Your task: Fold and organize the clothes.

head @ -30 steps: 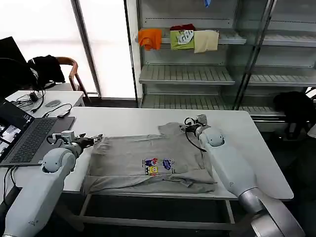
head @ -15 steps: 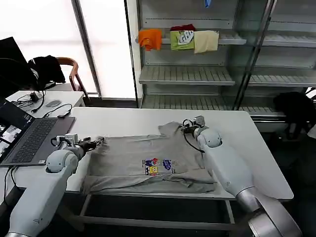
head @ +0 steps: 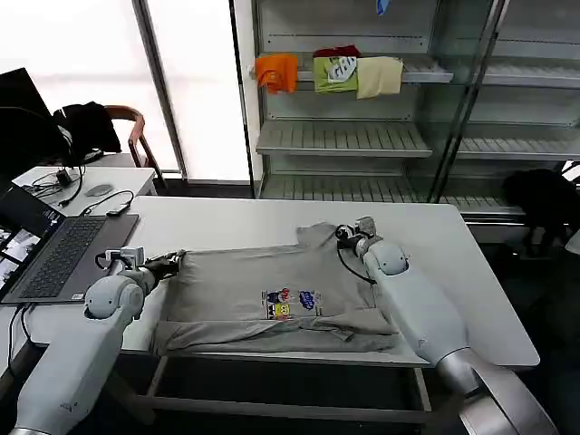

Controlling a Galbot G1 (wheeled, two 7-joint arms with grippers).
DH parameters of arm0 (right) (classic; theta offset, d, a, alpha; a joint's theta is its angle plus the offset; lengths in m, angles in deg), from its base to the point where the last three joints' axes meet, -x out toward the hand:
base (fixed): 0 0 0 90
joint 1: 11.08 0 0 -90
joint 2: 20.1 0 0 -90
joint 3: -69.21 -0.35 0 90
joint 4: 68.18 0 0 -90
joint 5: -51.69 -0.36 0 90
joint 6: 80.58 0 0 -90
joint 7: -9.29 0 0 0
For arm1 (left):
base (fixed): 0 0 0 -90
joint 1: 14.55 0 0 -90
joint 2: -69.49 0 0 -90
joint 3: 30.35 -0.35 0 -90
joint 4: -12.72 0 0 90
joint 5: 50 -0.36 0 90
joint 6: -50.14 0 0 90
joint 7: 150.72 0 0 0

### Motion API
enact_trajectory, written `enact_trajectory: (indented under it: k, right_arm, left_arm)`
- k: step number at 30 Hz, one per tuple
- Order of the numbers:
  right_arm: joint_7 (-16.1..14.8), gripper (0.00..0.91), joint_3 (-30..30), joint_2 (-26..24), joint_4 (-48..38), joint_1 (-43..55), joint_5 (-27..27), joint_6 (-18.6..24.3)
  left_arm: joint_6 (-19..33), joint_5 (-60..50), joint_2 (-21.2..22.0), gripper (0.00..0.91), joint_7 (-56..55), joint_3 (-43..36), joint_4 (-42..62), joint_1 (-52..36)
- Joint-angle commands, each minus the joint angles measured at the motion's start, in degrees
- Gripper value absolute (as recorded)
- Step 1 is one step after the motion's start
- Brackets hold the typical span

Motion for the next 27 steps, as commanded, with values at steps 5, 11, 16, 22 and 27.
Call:
enact_trajectory:
  k: [5, 11, 16, 22, 27]
  right_arm:
    - [0.97, 0.0, -0.37, -0.53, 4.08, 0.45, -0.85, 4.69]
    - [1.57, 0.0, 0.6, -2.33, 8.97, 0.75, -3.43, 7.15]
    - [2.08, 0.0, 2.14, -6.11, 16.49, -1.19, -6.85, 7.71]
    - [3.07, 0.0, 3.57, -12.37, 29.0, -7.54, -8.75, 7.56]
    - [3.73, 0.0, 2.42, -16.74, 38.38, -14.98, -9.02, 7.63]
  left_arm:
    - [5.65, 2.14, -0.52, 0.01, -0.62, 0.0, -1.31, -1.19]
    - [8.35, 2.86, -1.14, 0.01, -0.7, 0.08, -2.53, -1.36]
    - [9.29, 3.28, -2.93, 0.01, -0.24, 1.2, -7.08, 2.84]
    - [11.01, 3.72, -5.82, 0.01, -1.7, 4.42, -14.35, 11.56]
    - [10.78, 3.65, -7.42, 0.01, -4.14, 7.81, -21.29, 18.18]
